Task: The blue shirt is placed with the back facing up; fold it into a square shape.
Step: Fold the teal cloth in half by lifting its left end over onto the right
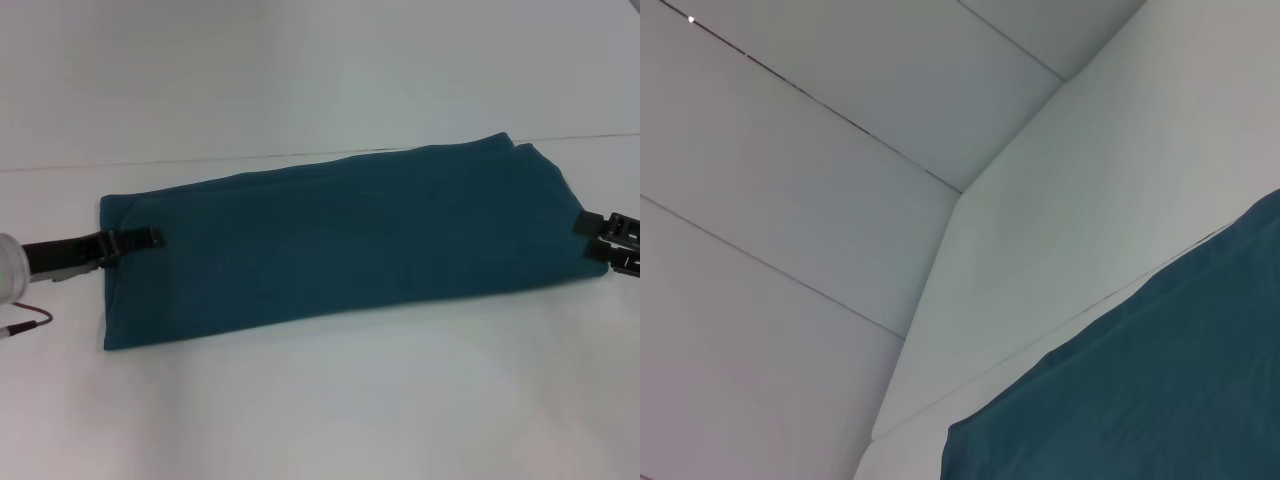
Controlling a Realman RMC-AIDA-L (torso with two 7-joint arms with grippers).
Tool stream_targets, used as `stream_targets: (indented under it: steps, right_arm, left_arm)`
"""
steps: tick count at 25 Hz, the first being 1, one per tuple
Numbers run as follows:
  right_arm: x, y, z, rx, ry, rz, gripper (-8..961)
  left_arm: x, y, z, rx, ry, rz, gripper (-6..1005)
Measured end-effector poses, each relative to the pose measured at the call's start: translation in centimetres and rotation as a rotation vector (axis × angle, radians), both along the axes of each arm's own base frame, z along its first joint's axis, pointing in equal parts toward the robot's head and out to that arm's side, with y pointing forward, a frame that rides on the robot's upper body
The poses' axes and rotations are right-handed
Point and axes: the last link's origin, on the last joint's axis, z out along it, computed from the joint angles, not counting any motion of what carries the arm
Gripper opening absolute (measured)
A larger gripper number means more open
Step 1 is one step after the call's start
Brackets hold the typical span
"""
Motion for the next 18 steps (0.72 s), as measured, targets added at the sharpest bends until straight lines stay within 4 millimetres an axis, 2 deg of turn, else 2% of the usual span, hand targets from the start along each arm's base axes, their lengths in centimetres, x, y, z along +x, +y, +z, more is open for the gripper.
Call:
stream_targets:
  steps: [6,12,18]
  right_arm:
    - [0.0,0.0,0.0,-0.001,0.002,0.0,924]
    - [0.0,0.0,0.0,0.001,0.001,-0.003,923]
    - [0.1,0.0,0.0,0.003,-0.001,-0.006,922]
  left_arm:
    - [0.7,0.5,-0.6,-0.026,0.023,0.042,887]
    - [-0.1,0.8,-0.4,0.014,0.004,0.155,883]
    - [-0.6,0.8,-0.5,0.037,-0.006,0.195,883]
